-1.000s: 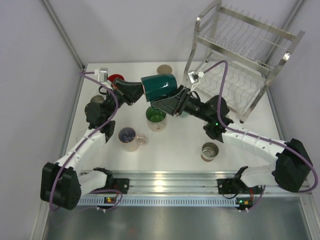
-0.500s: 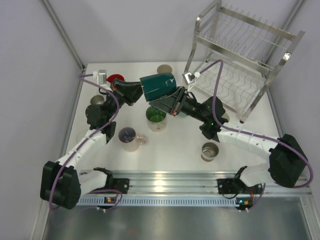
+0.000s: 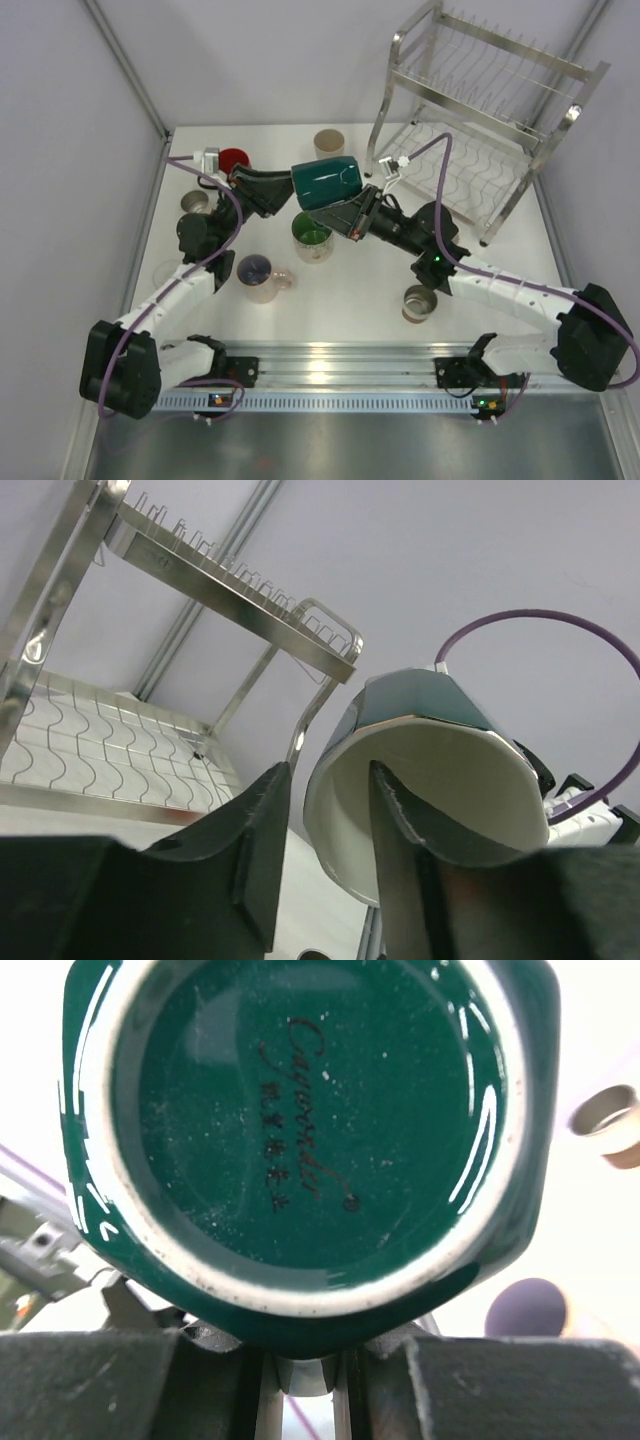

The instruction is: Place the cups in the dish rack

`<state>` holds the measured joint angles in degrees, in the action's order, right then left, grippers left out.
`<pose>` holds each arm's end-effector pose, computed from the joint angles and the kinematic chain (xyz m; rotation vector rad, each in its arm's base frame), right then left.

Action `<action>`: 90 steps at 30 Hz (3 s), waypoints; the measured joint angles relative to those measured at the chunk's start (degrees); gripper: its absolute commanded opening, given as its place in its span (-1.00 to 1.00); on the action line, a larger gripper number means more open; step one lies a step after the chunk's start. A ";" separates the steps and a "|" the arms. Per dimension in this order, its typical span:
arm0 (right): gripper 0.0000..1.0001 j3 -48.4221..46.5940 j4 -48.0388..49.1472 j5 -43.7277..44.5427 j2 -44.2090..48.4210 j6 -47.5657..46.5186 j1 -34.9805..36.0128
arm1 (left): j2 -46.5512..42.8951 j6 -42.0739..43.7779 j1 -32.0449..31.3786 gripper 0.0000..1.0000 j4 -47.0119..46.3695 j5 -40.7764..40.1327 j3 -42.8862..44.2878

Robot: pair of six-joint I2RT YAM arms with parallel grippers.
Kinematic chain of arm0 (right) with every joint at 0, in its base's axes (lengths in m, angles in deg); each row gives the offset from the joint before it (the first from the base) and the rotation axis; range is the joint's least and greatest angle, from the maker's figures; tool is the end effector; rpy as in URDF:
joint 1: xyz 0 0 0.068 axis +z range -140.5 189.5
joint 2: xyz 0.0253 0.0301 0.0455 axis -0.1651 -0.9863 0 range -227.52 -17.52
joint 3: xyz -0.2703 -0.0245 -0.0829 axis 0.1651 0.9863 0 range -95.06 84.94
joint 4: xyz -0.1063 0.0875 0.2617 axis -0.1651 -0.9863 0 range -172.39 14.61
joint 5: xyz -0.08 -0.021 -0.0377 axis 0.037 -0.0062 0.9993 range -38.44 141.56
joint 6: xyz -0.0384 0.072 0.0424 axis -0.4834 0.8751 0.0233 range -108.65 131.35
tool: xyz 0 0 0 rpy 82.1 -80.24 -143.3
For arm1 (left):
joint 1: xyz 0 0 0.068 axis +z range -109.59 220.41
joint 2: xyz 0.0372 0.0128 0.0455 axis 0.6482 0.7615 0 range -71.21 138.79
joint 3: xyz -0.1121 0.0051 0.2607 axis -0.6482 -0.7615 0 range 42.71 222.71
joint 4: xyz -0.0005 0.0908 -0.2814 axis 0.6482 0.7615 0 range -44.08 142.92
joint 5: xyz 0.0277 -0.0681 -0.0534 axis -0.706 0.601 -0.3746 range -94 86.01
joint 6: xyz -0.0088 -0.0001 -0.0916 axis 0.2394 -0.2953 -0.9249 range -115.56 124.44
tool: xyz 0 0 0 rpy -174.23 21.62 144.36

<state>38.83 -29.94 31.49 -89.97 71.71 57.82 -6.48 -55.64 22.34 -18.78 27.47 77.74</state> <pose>0.2175 0.2868 0.3546 -0.2071 1.4842 1.8100 0.2669 -0.1325 0.3581 0.1522 1.1695 -1.4827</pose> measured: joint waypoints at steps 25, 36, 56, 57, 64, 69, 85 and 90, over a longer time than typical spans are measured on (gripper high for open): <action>-1.00 -25.16 -52.50 19.15 5.84 -28.83 -2.73 | -13.94 11.37 0.07 0.96 33.94 -16.87 1.64; -1.00 -59.65 -69.31 32.09 -8.59 -49.27 -15.10 | -15.17 15.93 0.07 0.96 50.99 -20.28 11.98; -1.00 -83.80 -74.51 42.03 -30.67 -68.24 -36.81 | -20.04 14.67 0.07 0.96 56.13 -15.17 6.38; -1.00 -84.35 -75.47 41.18 -31.43 -67.98 -37.77 | -20.11 14.43 0.07 0.96 56.11 -14.95 6.10; -1.00 -88.32 -77.66 37.18 -36.09 -65.70 -40.98 | -20.94 13.44 0.07 0.96 56.28 -14.23 4.13; -1.00 -89.05 -78.60 34.69 -38.36 -64.30 -42.01 | -21.38 13.46 0.07 0.96 56.24 -14.14 4.07; -0.84 -89.31 -82.09 32.04 -43.08 -64.87 -42.23 | -21.35 13.51 0.07 0.96 56.24 -14.19 3.58; -0.71 -89.33 -81.72 29.62 -43.54 -65.09 -42.51 | -21.33 13.49 0.07 0.96 56.24 -14.32 3.26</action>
<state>-50.50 -111.67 61.10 -133.51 6.62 15.31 -27.81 -42.15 22.41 37.46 13.15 81.00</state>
